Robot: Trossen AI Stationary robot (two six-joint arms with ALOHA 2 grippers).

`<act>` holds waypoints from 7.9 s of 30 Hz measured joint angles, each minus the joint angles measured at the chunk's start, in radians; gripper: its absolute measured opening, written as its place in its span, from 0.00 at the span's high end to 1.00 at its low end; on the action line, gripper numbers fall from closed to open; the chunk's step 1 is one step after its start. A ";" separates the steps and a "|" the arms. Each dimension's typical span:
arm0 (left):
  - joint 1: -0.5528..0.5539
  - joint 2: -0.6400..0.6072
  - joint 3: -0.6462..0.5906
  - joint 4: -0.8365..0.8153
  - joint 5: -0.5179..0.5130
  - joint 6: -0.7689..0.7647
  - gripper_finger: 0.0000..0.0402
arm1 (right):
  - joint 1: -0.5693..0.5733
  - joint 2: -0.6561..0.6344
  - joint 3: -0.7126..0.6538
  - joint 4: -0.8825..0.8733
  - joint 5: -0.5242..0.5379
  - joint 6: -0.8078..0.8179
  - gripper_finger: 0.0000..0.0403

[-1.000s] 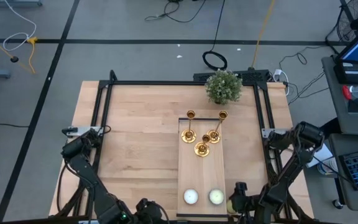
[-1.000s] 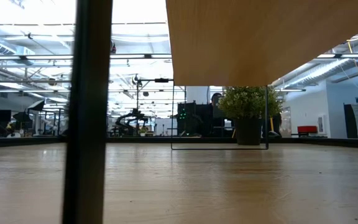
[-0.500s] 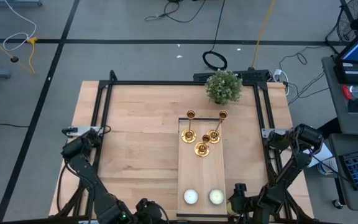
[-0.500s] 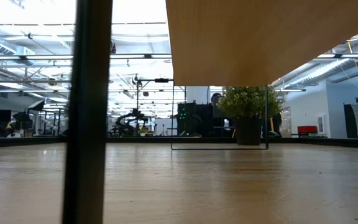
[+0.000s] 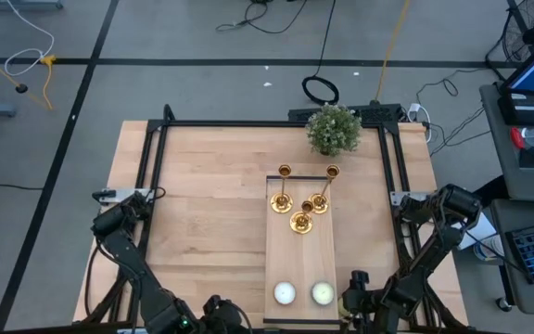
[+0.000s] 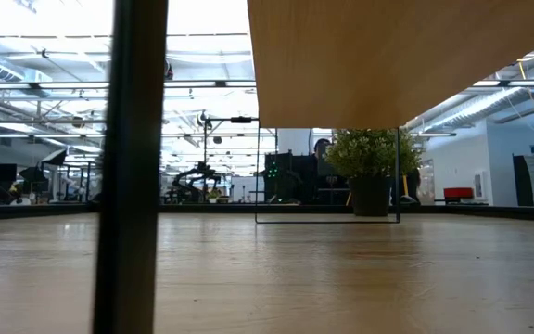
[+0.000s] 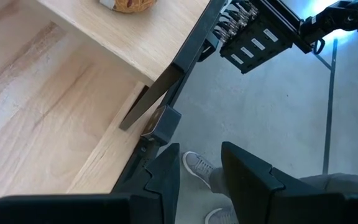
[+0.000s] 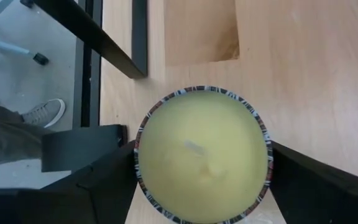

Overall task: Pick & Place candle stick holders
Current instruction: Put the red patterned scented candle on the shelf

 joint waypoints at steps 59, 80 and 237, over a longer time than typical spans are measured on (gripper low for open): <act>0.004 0.000 0.000 -0.003 -0.094 0.050 0.70 | -0.284 -0.648 0.000 -0.313 -0.005 -0.135 0.26; 0.010 0.000 0.000 0.000 -0.101 0.040 0.70 | -0.485 -0.573 0.000 0.023 -0.092 -0.414 0.26; 0.006 0.000 0.000 -0.004 -0.107 0.074 0.70 | -0.524 -0.257 0.284 -0.288 -0.189 -0.479 0.20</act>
